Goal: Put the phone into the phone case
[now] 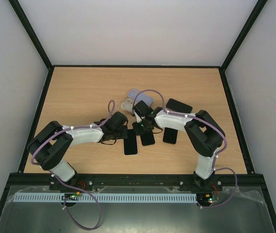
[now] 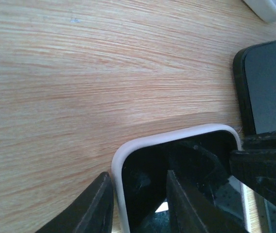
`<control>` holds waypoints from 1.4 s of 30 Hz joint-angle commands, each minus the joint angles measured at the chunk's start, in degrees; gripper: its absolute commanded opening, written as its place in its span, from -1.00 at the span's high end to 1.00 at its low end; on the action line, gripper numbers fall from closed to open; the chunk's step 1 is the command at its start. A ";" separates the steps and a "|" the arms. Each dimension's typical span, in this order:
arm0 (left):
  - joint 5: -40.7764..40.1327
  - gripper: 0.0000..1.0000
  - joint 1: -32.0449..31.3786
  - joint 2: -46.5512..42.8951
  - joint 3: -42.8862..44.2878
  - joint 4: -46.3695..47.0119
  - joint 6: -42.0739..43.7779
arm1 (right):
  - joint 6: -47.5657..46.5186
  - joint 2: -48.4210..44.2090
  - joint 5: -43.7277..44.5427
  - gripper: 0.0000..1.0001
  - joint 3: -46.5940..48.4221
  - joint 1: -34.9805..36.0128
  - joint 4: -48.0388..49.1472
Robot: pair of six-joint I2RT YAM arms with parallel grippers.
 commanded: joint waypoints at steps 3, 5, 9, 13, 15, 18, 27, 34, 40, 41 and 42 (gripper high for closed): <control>-5.11 0.10 -1.01 -1.39 1.02 -8.98 0.52 | 4.30 -5.27 9.55 0.61 -5.76 0.97 -1.54; -6.70 -0.02 -1.69 -3.37 2.28 -11.02 0.18 | 5.73 -9.10 10.36 0.47 -7.42 0.99 0.51; -8.86 -0.21 -3.83 -7.27 3.87 -13.95 -1.01 | 8.83 -16.68 11.85 0.21 -12.14 0.98 5.54; -10.18 -0.44 -6.69 -9.56 3.95 -14.84 -2.75 | 10.77 -23.44 14.04 -0.07 -17.48 0.84 9.69; -11.42 -0.58 -8.14 -9.66 4.29 -15.35 -3.76 | 11.50 -27.06 16.16 -0.20 -20.49 0.82 11.33; -12.36 -0.73 -10.12 -8.96 4.61 -15.43 -5.35 | 12.50 -31.69 20.35 -0.42 -24.90 0.90 13.74; -16.24 -1.00 -14.96 -1.27 10.50 -17.87 -6.92 | 15.05 -47.31 29.20 -0.96 -39.81 0.72 21.89; -16.90 -1.00 -16.09 5.36 13.87 -19.86 -7.14 | 14.66 -52.10 31.78 -0.96 -43.75 0.59 23.44; -18.62 -0.99 -16.15 8.60 14.86 -22.59 -7.81 | 14.69 -52.81 31.79 -0.96 -45.86 0.44 25.20; -18.49 -0.99 -16.14 9.13 14.84 -22.55 -7.80 | 14.83 -52.90 31.85 -0.96 -46.25 0.46 25.68; -18.38 -0.98 -16.17 9.78 14.82 -22.60 -7.66 | 14.89 -52.92 31.91 -0.96 -46.73 0.34 26.16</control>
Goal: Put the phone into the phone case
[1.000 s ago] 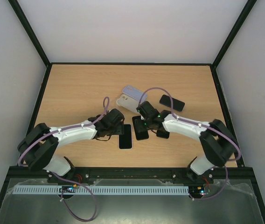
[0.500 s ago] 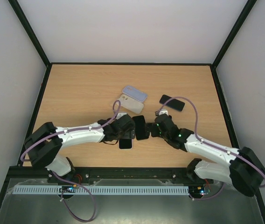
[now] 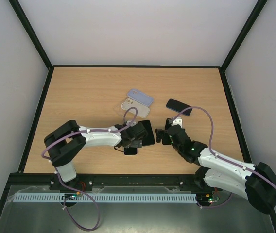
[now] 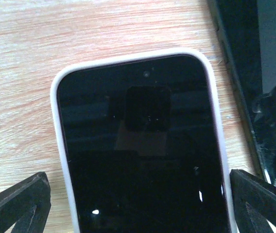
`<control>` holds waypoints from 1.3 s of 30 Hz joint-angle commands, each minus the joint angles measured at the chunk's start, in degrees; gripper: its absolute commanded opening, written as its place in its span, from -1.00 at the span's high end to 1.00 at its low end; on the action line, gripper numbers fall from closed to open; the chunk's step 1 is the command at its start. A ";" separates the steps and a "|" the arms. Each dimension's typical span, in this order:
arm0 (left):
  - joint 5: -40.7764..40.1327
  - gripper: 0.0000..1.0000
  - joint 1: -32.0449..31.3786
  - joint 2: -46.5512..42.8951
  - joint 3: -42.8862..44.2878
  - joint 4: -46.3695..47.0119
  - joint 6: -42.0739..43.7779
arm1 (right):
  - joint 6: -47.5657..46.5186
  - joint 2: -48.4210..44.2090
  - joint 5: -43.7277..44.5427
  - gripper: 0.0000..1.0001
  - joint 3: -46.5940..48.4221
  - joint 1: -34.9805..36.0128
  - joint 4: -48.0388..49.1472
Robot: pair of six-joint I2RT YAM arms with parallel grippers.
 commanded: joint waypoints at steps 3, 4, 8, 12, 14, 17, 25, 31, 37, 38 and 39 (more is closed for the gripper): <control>-1.77 -0.88 -0.38 3.85 1.47 -3.24 -0.48 | 0.76 -0.95 2.34 -0.96 -3.15 -0.38 5.10; -1.80 -0.83 -0.38 4.20 1.50 -3.43 -0.45 | 0.89 -0.95 2.14 -0.96 -3.60 -0.34 5.73; -2.23 -0.47 0.39 4.18 1.18 -4.48 0.00 | 0.94 -0.76 0.99 -0.96 -4.85 -0.39 7.67; -2.80 -0.35 3.37 1.56 -0.80 -5.30 1.09 | 0.91 -0.43 0.16 -0.96 -5.21 -0.39 8.51; -2.80 -0.35 5.48 -0.20 -2.44 -5.40 1.97 | 0.87 -0.42 0.13 -0.96 -5.30 -0.34 8.70; -3.00 -0.35 9.40 -3.21 -5.33 -5.40 3.39 | 0.82 -0.51 0.08 -0.96 -5.53 -0.40 9.11; -2.38 -0.39 20.89 -8.22 -11.56 -4.30 6.01 | 0.68 0.98 -0.80 -0.96 -5.77 -0.36 10.33; -3.23 -0.43 27.32 -10.47 -15.45 -3.97 6.18 | 0.59 2.82 -1.34 -0.96 -5.63 -0.39 10.94; -4.06 -0.48 32.83 -16.17 -19.36 -3.35 7.03 | -0.28 5.64 -2.42 -0.96 -4.37 -0.32 11.32; -4.12 -0.51 33.62 -17.17 -19.75 -3.31 7.26 | -0.61 6.24 -2.79 -0.96 -3.95 -0.33 11.18; -3.95 -0.53 34.43 -17.97 -20.15 -3.13 7.66 | -0.98 6.91 -3.16 -0.96 -3.32 -0.32 10.99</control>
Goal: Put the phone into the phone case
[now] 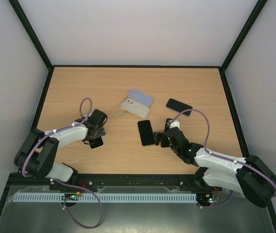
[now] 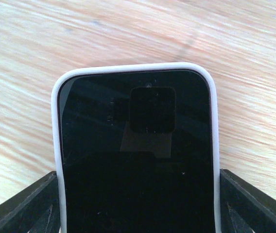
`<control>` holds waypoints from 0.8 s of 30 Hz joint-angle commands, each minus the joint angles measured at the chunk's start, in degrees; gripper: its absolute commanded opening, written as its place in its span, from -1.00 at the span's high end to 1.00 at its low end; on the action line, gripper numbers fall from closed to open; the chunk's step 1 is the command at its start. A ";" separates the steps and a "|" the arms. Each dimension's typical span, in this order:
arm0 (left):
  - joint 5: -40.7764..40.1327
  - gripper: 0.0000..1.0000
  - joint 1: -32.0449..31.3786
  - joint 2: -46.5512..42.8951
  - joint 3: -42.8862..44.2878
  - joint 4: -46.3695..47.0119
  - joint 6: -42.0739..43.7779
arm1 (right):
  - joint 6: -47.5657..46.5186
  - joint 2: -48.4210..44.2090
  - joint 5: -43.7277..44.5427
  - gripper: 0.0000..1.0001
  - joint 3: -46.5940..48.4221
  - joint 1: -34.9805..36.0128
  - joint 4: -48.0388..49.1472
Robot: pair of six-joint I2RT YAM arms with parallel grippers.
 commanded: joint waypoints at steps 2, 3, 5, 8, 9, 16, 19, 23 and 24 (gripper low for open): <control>-2.28 -0.57 4.26 -3.87 -3.14 -3.86 2.08 | -1.75 3.40 -1.52 -0.96 3.21 -0.10 0.23; -2.02 -0.61 4.54 -4.61 -3.38 -3.60 2.29 | -2.13 4.16 -1.98 -0.96 4.61 -0.11 -0.59; -1.37 -0.69 4.70 -6.37 -3.53 -3.15 2.51 | -3.07 5.67 -2.80 -0.96 6.94 -0.11 -2.10; 0.31 -0.81 4.81 -10.16 -3.63 -2.73 3.15 | -5.22 8.02 -3.74 -0.96 10.81 -0.15 -4.51; 0.92 -0.89 4.89 -11.49 -3.64 -2.56 3.34 | -6.19 9.18 -3.96 -0.96 12.36 -0.15 -5.54; 7.39 -1.00 6.03 -21.65 -5.26 -0.33 4.03 | -11.84 22.53 -4.64 -0.98 25.23 -0.12 -11.94; 11.28 -1.00 6.32 -26.93 -7.02 1.69 3.87 | -14.52 28.34 -3.78 -0.97 31.66 -0.07 -15.15; 17.09 -1.00 6.65 -33.20 -8.85 2.22 4.08 | -19.41 36.60 -1.52 -0.87 40.99 0.07 -20.82; 17.67 -1.00 6.69 -34.64 -9.43 2.30 4.04 | -20.37 38.56 -0.74 -0.82 43.20 0.09 -22.15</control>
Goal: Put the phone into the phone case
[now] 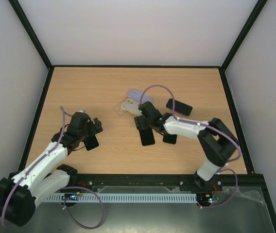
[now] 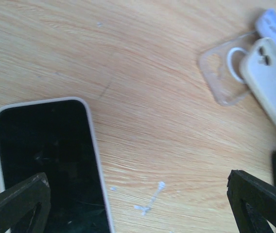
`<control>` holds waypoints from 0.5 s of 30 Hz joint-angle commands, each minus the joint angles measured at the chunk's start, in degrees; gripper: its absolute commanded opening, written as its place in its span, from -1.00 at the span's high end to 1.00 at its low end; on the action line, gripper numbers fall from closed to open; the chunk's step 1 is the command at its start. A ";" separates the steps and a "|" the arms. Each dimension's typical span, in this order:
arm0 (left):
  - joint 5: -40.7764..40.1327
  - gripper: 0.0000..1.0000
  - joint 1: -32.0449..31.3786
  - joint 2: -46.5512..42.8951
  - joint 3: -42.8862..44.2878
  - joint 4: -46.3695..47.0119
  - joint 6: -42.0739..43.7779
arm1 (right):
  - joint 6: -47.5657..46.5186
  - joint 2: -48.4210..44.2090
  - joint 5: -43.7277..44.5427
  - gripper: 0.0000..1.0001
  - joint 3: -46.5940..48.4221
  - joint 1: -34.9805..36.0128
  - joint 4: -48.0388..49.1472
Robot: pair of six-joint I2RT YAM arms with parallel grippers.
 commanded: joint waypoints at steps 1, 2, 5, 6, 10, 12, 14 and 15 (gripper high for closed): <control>6.44 -1.00 0.47 -6.07 -2.50 1.30 0.46 | -6.94 7.61 4.10 -0.77 9.67 0.14 -8.98; 6.66 -1.00 0.47 -7.34 -3.06 1.56 0.20 | -7.87 9.31 4.41 -0.69 11.54 0.12 -10.01; 8.29 -1.00 0.47 -10.99 -5.01 3.42 -0.83 | -10.22 14.40 4.53 -0.42 17.35 0.20 -12.28; 8.80 -1.00 0.47 -11.78 -5.84 4.28 -1.15 | -10.73 15.96 5.07 -0.31 18.87 0.29 -13.07; 9.07 -1.00 0.47 -12.78 -7.48 5.13 -0.69 | -12.73 20.46 6.26 -0.03 24.08 0.56 -15.05; 9.02 -1.00 0.55 -12.42 -7.46 4.93 0.04 | -13.49 22.34 6.12 -0.01 26.09 0.68 -15.54; 9.67 -1.00 0.56 -12.14 -7.48 5.10 0.16 | -13.88 24.78 6.48 0.05 28.17 0.64 -16.37; 10.17 -1.00 0.55 -12.08 -7.61 5.54 0.09 | -14.15 25.74 6.44 0.10 29.05 0.65 -16.79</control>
